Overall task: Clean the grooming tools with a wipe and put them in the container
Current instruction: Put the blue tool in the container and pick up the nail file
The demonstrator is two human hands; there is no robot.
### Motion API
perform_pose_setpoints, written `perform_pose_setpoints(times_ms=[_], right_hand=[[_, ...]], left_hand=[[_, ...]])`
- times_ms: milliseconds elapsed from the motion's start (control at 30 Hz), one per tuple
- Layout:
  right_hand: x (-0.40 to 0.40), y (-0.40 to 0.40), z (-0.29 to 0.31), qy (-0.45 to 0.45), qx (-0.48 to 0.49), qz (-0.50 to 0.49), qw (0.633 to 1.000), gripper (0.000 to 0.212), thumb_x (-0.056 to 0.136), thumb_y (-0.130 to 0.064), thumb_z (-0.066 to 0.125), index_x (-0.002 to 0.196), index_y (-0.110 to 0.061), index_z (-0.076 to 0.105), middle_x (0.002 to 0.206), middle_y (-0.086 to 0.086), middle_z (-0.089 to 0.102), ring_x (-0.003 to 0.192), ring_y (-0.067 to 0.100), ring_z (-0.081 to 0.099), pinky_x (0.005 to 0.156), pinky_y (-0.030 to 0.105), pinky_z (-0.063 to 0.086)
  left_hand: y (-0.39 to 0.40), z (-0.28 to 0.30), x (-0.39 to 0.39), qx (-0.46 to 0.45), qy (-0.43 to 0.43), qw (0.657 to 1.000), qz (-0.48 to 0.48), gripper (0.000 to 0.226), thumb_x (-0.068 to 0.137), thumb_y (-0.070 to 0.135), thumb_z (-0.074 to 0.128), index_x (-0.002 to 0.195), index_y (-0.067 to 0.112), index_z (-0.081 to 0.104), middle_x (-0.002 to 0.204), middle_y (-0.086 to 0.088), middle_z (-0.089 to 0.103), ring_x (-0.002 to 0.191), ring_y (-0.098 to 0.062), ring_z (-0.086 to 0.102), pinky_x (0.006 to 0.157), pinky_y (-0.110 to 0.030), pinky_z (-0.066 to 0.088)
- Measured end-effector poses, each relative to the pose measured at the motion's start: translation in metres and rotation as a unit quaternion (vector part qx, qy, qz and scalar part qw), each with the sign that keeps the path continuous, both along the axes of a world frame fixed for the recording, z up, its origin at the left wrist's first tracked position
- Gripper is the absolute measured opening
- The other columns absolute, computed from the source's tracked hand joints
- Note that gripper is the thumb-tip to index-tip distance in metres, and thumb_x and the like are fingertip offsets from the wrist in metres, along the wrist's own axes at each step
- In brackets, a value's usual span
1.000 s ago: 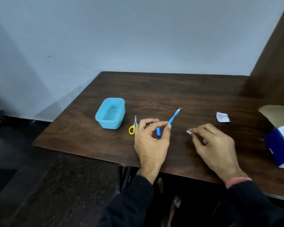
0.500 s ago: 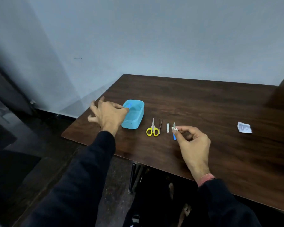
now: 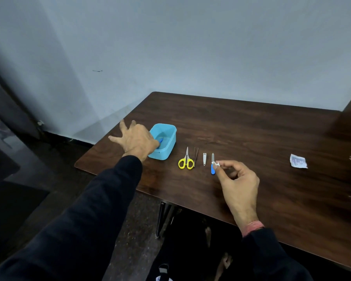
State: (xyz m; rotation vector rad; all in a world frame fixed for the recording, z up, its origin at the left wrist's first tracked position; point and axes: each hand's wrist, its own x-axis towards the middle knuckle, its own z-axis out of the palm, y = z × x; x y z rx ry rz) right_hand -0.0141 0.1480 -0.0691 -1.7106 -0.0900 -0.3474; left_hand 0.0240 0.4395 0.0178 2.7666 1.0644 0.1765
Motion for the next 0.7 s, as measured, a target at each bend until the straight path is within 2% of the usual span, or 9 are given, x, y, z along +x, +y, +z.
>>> perform_pose_setpoints(times_ms=[67, 167, 267, 333, 400, 467, 567, 633, 700], right_hand=[[-0.001, -0.001, -0.001, 0.001, 0.005, 0.001, 1.0, 0.014, 0.089, -0.021, 0.093, 0.089, -0.033, 0.087, 0.081, -0.009, 0.077, 0.061, 0.008, 0.056, 0.064, 0.016, 0.048], [0.0, -0.001, -0.001, 0.004, 0.026, -0.003, 1.0, 0.013, 0.09, -0.022, 0.093, 0.091, -0.033, 0.086, 0.083, -0.009, 0.077, 0.065, 0.008, 0.058, 0.065, 0.017, 0.05], [0.003, -0.004, 0.0, 0.019, 0.061, -0.013, 0.998, 0.013, 0.092, -0.021, 0.092, 0.097, -0.032, 0.086, 0.084, -0.008, 0.079, 0.068, 0.005, 0.06, 0.068, 0.015, 0.05], [0.006, -0.012, 0.004, 0.024, 0.065, -0.023, 0.997, 0.016, 0.092, -0.023, 0.092, 0.103, -0.031, 0.083, 0.085, -0.008, 0.079, 0.07, 0.003, 0.061, 0.068, 0.014, 0.05], [0.011, -0.027, 0.007, 0.021, 0.035, -0.036, 0.999, 0.015, 0.092, -0.025, 0.092, 0.101, -0.029, 0.081, 0.085, -0.009, 0.079, 0.07, 0.003, 0.065, 0.069, 0.016, 0.053], [0.015, -0.048, 0.009, 0.021, -0.014, -0.039, 0.999, 0.011, 0.092, -0.025, 0.091, 0.093, -0.028, 0.08, 0.084, -0.011, 0.079, 0.069, 0.005, 0.068, 0.07, 0.02, 0.057], [0.012, -0.081, 0.008, 0.017, -0.062, -0.042, 0.997, 0.011, 0.091, -0.025, 0.092, 0.091, -0.03, 0.082, 0.083, -0.011, 0.079, 0.065, 0.006, 0.065, 0.068, 0.022, 0.055], [0.008, -0.1, 0.007, 0.021, -0.064, -0.049, 0.997, 0.011, 0.09, -0.025, 0.093, 0.091, -0.03, 0.083, 0.082, -0.011, 0.079, 0.063, 0.005, 0.062, 0.067, 0.022, 0.054], [0.004, -0.114, 0.006, 0.033, -0.046, -0.062, 0.996, 0.011, 0.091, -0.025, 0.093, 0.09, -0.03, 0.083, 0.083, -0.011, 0.079, 0.064, 0.008, 0.063, 0.065, 0.029, 0.057]], left_hand=[[-0.003, 0.004, -0.005, 0.004, -0.036, 0.999, -0.012, 0.022, 0.077, 0.052, 0.095, 0.09, 0.036, 0.087, 0.178, 0.0, 0.04, 0.171, -0.031, 0.009, 0.123, -0.085, 0.017], [-0.013, 0.008, -0.019, 0.025, -0.169, 0.984, -0.054, 0.012, 0.081, 0.044, 0.09, 0.092, 0.039, 0.086, 0.168, 0.005, 0.051, 0.164, -0.029, 0.024, 0.122, -0.071, 0.025], [-0.046, 0.007, -0.039, 0.093, -0.314, 0.934, -0.147, 0.012, 0.087, 0.045, 0.081, 0.098, 0.041, 0.083, 0.136, 0.011, 0.062, 0.135, -0.026, 0.047, 0.105, -0.054, 0.032], [-0.077, 0.0, -0.05, 0.11, -0.34, 0.909, -0.215, 0.012, 0.09, 0.05, 0.079, 0.099, 0.042, 0.081, 0.113, 0.013, 0.061, 0.114, -0.023, 0.053, 0.094, -0.045, 0.03], [-0.107, -0.01, -0.053, 0.075, -0.291, 0.916, -0.267, 0.016, 0.092, 0.057, 0.078, 0.093, 0.042, 0.081, 0.094, 0.017, 0.058, 0.102, -0.019, 0.055, 0.09, -0.044, 0.031], [-0.133, -0.021, -0.051, 0.04, -0.203, 0.938, -0.279, 0.026, 0.092, 0.067, 0.076, 0.092, 0.041, 0.082, 0.085, 0.017, 0.058, 0.099, -0.017, 0.057, 0.094, -0.044, 0.035], [-0.159, -0.03, -0.045, 0.046, -0.117, 0.952, -0.278, 0.039, 0.092, 0.076, 0.072, 0.098, 0.039, 0.084, 0.096, 0.015, 0.067, 0.106, -0.018, 0.06, 0.099, -0.043, 0.042], [-0.17, -0.032, -0.041, 0.062, -0.091, 0.953, -0.284, 0.039, 0.094, 0.073, 0.073, 0.104, 0.037, 0.084, 0.106, 0.011, 0.071, 0.112, -0.02, 0.063, 0.101, -0.043, 0.046], [-0.178, -0.033, -0.039, 0.071, -0.073, 0.955, -0.279, 0.035, 0.097, 0.066, 0.074, 0.109, 0.035, 0.084, 0.11, 0.008, 0.074, 0.115, -0.022, 0.066, 0.101, -0.043, 0.049]])
